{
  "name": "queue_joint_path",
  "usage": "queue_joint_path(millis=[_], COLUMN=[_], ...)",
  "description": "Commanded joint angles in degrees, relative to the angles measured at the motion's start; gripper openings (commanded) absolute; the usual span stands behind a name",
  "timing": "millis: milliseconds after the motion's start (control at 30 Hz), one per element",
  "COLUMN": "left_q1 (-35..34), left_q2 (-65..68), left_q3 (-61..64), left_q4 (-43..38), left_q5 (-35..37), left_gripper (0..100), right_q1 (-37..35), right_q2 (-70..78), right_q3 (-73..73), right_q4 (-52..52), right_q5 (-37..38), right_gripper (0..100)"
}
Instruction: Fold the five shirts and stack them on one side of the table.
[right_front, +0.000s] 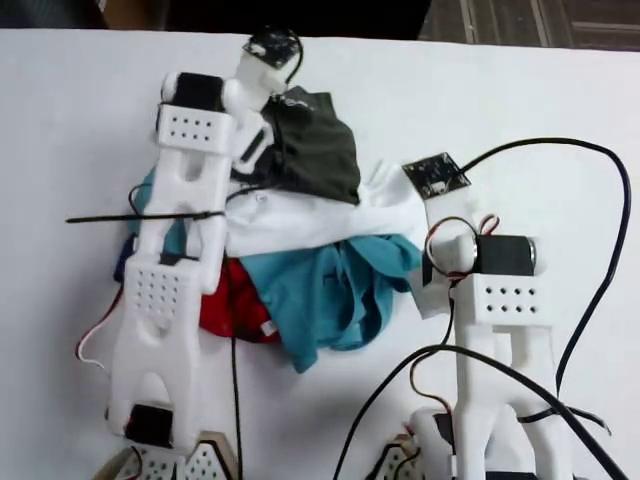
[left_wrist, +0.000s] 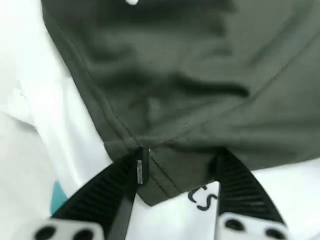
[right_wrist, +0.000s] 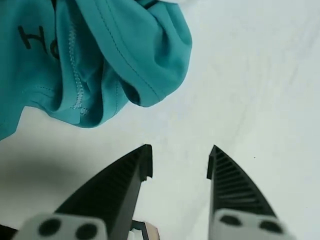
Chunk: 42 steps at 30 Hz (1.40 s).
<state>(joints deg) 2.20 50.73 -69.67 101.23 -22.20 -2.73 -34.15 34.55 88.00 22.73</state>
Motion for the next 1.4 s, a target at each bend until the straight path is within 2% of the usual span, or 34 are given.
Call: queue_joint_path(millis=[0, 100, 200, 367, 567, 700, 833, 1133, 1233, 1367], left_q1=[-0.4, -0.6, -2.5, -11.5, -31.5, -44.3, -54.1, -68.9, -70.1, -68.7], left_q2=[-0.4, -0.4, -0.7, -1.2, -3.8, -7.7, -10.2, -10.3, -10.2, -8.9], left_q3=[6.7, 16.3, 22.3, 21.6, 6.2, -2.9, -11.2, -24.0, -24.9, -24.8], left_q4=[0.7, 0.6, 0.6, 0.8, 0.9, 0.8, 0.6, -0.8, -0.4, 0.4], left_q5=[-3.2, -7.0, -9.2, -9.0, -2.1, -1.8, -2.6, -2.2, 0.5, -1.7], left_gripper=[24, 18, 1, 3, 3, 3, 3, 3, 3, 3], right_q1=[-0.1, -0.1, -0.1, -0.1, -0.1, -0.1, -0.1, -0.2, -0.5, -0.6], right_q2=[0.2, 0.2, 0.2, 0.2, 0.2, 0.2, 0.2, 0.2, 0.2, 0.2], right_q3=[-0.4, -0.4, -0.4, -0.4, -0.4, -0.4, -0.4, -0.4, -0.4, -0.4], right_q4=[-0.3, -0.3, -0.4, -0.4, -0.5, -0.6, -0.7, -0.8, -0.8, -0.8], right_q5=[0.3, 0.4, 0.4, 0.2, 0.0, 0.0, -0.1, -0.1, -0.1, -0.1], right_gripper=[18.7, 18.7, 18.7, 18.7, 18.7, 18.7, 18.7, 18.7, 18.7, 18.7])
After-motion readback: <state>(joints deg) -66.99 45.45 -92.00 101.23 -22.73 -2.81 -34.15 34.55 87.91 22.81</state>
